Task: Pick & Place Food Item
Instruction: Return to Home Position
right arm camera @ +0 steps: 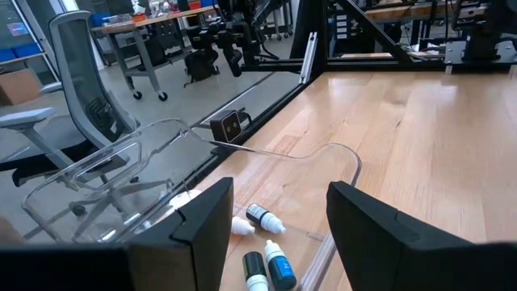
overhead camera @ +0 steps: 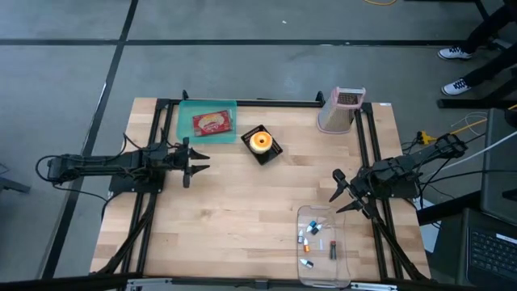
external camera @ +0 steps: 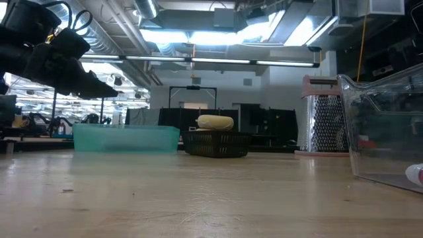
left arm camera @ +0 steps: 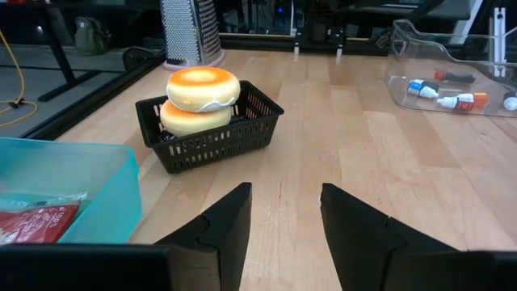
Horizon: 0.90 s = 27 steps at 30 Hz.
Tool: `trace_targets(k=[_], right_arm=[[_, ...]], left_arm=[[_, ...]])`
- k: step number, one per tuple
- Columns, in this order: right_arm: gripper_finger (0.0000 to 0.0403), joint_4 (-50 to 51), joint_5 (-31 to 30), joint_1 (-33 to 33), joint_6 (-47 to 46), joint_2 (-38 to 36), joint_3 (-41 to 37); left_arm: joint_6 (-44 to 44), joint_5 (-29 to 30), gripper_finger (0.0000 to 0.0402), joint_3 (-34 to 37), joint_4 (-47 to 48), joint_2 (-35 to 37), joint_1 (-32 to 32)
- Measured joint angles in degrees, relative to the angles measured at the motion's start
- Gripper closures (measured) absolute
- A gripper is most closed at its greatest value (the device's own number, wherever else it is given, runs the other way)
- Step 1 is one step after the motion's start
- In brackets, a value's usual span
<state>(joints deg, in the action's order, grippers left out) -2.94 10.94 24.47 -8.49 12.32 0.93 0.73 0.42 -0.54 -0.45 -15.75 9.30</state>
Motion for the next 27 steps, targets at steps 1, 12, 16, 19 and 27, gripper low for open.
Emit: trace_targets(k=[1, 12, 16, 19, 27], right_arm=[[0.0204, 0.0, 0.0, 0.0, 0.0, 0.0, 0.0], [0.0204, 0.0, 0.0, 0.0, 0.0, 0.0, 0.0], [0.0204, 0.0, 0.0, 0.0, 0.0, 0.0, 0.0], [0.0204, 0.0, 0.0, 0.0, 0.0, 0.0, 0.0], [0.0204, 0.0, 0.0, 0.0, 0.0, 0.0, 0.0]], left_arm=[[0.0, 0.0, 0.0256, 0.0, 0.0, 0.0, 0.0], [0.0, 0.0, 0.0257, 0.0, 0.0, 0.0, 0.0], [0.0, 0.0, 0.0258, 0.0, 0.0, 0.0, 0.0], [0.0, 0.0, 0.0255, 0.0, 0.0, 0.0, 0.0], [0.0, 0.0, 0.0257, 0.0, 0.0, 0.0, 0.0]])
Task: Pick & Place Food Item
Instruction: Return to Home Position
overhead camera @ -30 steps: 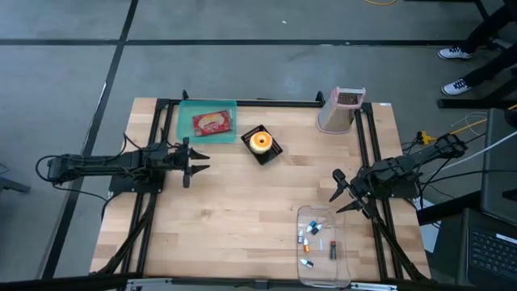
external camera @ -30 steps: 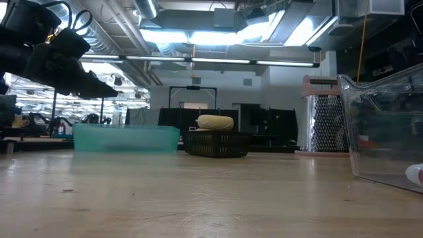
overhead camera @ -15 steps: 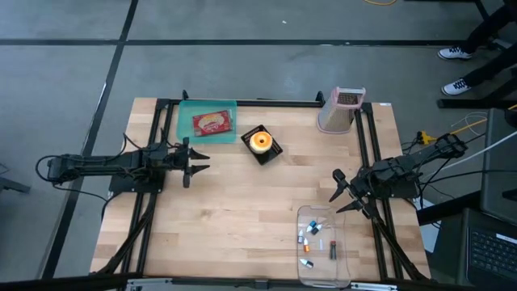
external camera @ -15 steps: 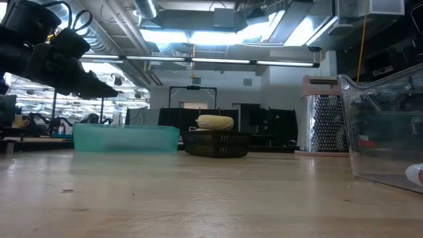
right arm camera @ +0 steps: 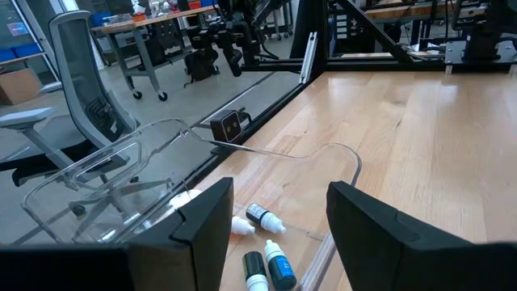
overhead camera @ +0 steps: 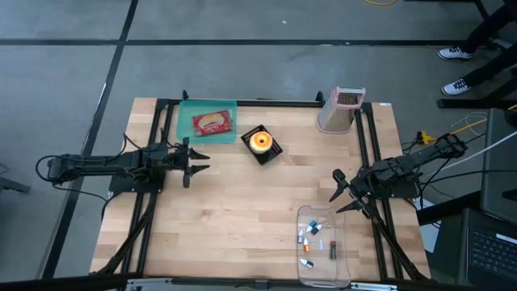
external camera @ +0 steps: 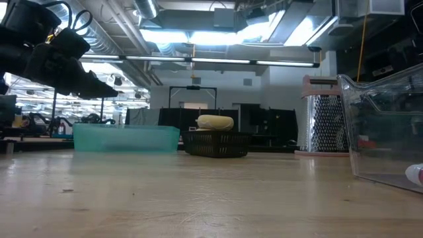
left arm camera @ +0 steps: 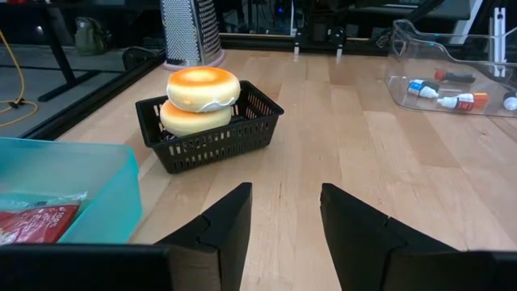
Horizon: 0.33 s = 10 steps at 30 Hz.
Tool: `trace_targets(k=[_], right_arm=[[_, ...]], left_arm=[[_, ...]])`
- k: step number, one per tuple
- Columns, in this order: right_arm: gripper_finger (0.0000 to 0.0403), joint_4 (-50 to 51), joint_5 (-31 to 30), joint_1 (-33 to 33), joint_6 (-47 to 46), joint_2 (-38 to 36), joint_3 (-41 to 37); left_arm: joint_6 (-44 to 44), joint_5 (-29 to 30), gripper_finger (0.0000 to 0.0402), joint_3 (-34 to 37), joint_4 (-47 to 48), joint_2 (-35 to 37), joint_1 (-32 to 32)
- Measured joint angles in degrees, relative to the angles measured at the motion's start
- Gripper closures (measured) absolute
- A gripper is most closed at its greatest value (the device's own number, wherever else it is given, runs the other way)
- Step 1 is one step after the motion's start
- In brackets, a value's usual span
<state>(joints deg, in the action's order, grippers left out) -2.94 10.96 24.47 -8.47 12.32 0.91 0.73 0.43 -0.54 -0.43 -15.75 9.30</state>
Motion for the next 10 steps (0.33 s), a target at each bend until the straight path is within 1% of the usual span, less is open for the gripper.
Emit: trace_targets(k=[10], right_arm=[[0.0204, 0.0, 0.0, 0.0, 0.0, 0.0, 0.0]], left_arm=[[0.0, 0.0, 0.0254, 0.0, 0.0, 0.0, 0.0]])
